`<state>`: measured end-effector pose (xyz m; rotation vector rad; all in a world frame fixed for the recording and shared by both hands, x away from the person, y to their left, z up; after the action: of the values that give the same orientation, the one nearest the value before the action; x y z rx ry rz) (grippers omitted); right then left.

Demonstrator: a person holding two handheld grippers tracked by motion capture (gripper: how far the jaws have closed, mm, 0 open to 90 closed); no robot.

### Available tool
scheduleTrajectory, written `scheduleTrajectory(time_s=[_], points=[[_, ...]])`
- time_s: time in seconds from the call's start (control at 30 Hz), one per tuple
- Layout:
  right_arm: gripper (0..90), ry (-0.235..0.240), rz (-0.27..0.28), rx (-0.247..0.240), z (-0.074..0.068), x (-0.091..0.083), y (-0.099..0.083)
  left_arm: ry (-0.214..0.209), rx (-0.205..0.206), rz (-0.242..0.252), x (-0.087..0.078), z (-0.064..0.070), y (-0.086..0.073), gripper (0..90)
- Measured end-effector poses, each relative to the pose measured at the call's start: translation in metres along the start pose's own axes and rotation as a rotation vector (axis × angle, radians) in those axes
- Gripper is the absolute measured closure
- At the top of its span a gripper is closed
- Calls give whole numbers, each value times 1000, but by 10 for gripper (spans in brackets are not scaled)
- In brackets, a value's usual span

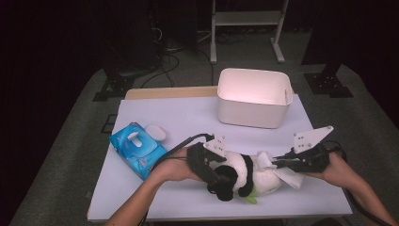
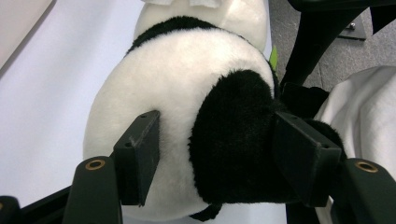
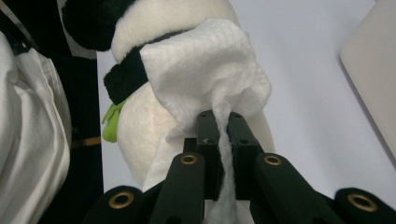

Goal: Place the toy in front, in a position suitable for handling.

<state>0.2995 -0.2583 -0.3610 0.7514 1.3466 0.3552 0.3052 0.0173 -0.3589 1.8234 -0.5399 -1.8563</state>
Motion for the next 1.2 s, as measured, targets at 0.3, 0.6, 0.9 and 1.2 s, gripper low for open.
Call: scheduleTrajectory(time_s=[0.3,0.6,0.9,1.2], points=[[853,36,37,19,-3,12,-6,-7,-5,2,-8,-3,16,293],[853,31,23,-9,-7,15,-4,23,36,-111,21,-6,40,201],[854,55,52,14,-3,20,-8,-10,21,-158,43,-14,43,269],[853,49,87,49,-2,8,-21,14,22,-99,35,-14,38,397]])
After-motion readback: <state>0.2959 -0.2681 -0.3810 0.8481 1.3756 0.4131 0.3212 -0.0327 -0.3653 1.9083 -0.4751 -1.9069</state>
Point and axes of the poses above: each handheld gripper's, and its own axes: x roughly forward along the jaws, y roughly out of its top, z roughly to its right, the point moved 3 cm from there along x, roughly forward along the jaws, and after that the axes turned 4 degrees about -z, right-handed, at the moved point
